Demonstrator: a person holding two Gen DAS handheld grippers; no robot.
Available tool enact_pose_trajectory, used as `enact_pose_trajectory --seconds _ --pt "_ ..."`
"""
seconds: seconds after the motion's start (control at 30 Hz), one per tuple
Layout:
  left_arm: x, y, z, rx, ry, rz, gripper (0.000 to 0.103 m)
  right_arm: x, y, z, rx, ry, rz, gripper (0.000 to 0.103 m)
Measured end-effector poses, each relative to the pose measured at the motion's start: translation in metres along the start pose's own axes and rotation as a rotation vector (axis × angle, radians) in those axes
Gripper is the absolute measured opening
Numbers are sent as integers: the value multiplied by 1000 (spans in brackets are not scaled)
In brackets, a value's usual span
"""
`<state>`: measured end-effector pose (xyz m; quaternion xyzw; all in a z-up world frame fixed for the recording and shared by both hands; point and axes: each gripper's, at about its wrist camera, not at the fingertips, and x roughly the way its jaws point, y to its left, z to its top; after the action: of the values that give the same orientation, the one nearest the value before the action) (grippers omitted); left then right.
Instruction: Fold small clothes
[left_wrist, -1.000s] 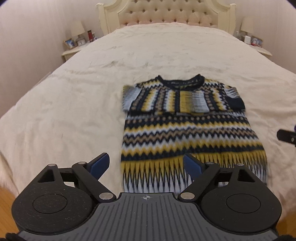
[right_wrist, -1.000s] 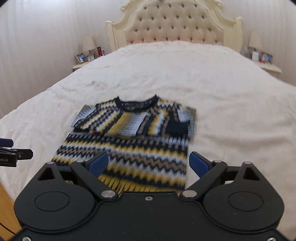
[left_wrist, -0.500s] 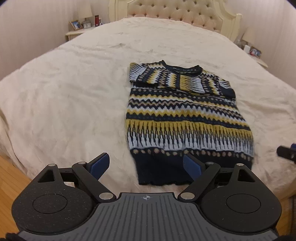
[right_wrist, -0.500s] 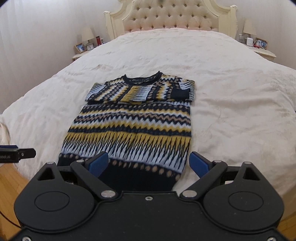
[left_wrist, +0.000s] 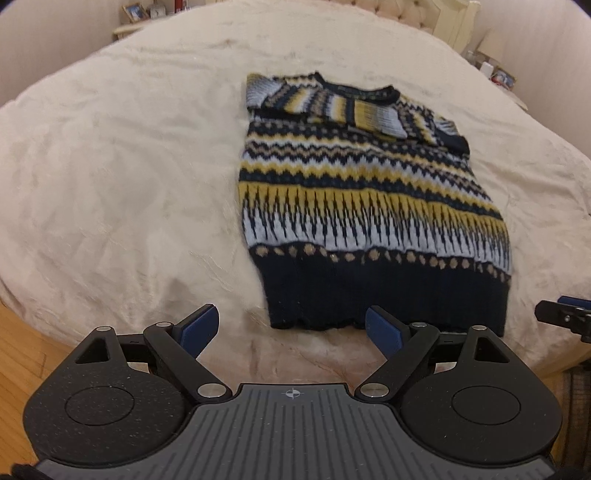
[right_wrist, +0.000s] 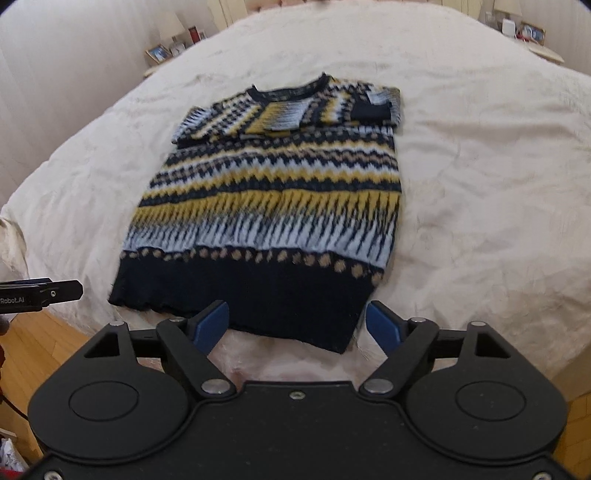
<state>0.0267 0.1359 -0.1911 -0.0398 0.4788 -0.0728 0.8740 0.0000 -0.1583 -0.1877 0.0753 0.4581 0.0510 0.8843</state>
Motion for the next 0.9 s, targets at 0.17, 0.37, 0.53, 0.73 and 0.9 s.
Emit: enact_pose_trajectory --seconds 0.17,0.37,0.53,0.73,0.9 --pt "29 1 7 -3 57 18 86 23 -18 3 44 66 -7 75" --pt "60 -1 19 0 100 35 86 54 -35 12 53 141 0 69" --pt "79 2 26 -6 133 52 86 77 -46 23 48 187 0 69" --pt "102 4 27 8 186 39 84 98 -55 27 65 233 18 69" --pt "111 9 26 -28 199 14 84 104 -57 25 87 252 36 69"
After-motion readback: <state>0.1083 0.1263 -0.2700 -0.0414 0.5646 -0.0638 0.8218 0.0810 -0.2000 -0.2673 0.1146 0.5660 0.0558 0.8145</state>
